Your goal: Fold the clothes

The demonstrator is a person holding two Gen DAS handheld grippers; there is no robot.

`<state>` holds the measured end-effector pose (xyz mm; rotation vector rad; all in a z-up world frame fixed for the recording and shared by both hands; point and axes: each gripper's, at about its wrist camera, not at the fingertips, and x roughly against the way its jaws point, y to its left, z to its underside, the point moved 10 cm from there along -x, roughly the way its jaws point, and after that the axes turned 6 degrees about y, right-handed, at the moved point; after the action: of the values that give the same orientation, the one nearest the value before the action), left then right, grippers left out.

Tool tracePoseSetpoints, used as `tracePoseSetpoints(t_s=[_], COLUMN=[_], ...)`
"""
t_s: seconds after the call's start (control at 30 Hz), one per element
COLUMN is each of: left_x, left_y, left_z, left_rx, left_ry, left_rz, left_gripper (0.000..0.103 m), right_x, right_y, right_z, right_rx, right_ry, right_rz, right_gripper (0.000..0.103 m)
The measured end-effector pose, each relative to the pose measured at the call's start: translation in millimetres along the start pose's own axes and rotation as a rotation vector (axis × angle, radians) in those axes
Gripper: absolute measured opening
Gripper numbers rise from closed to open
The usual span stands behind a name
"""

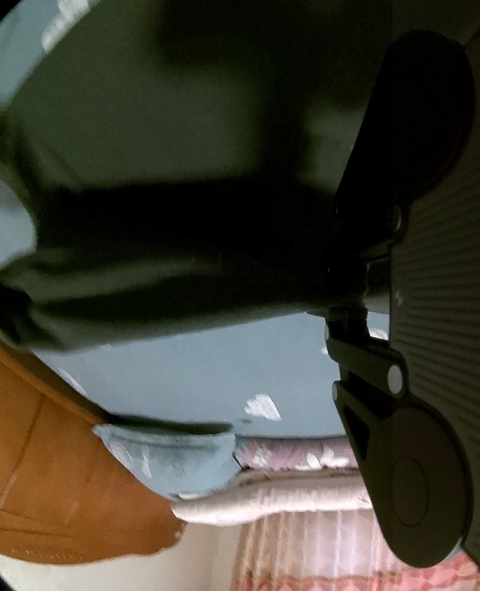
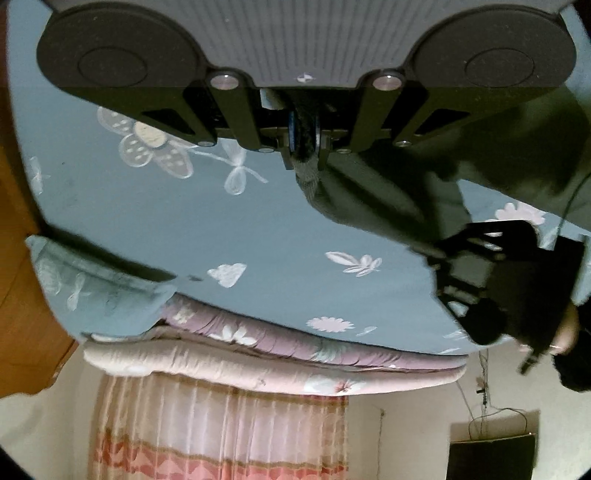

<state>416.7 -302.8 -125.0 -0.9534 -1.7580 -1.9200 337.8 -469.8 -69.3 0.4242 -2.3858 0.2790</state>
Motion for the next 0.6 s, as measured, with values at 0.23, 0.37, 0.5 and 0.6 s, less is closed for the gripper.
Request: tracePoseSetpoints(t_s=[0.23,0.37,0.5,0.6], left_x=[30.8,44.6,49.0,52.0], left_y=[-34.1,-56.0,-74.5,-86.8], left_z=[-26.6,-43.3,-53.4,-56.5], left_rx=[-0.038,-0.065,-0.087,-0.094], left_ry=[-0.087,-0.143,-0.181,-0.197], left_rz=[0.124,0.180,0.232,0.268], left_gripper=[0.000,0.000,0.000,0.000], right_x=[3.7,3.4,6.8,12.9], right_y=[-20.5,-18.9,-13.1,-9.5], right_z=[6.8,17.1,32.4,46.3], right_rx=[-0.050,-0.047,-0.027,-0.012], right_ry=[-0.029,-0.012,0.016,0.038], right_rz=[-0.015,-0.019,-0.033,-0.050], right_gripper=[0.011,0.011,0.011,0.012])
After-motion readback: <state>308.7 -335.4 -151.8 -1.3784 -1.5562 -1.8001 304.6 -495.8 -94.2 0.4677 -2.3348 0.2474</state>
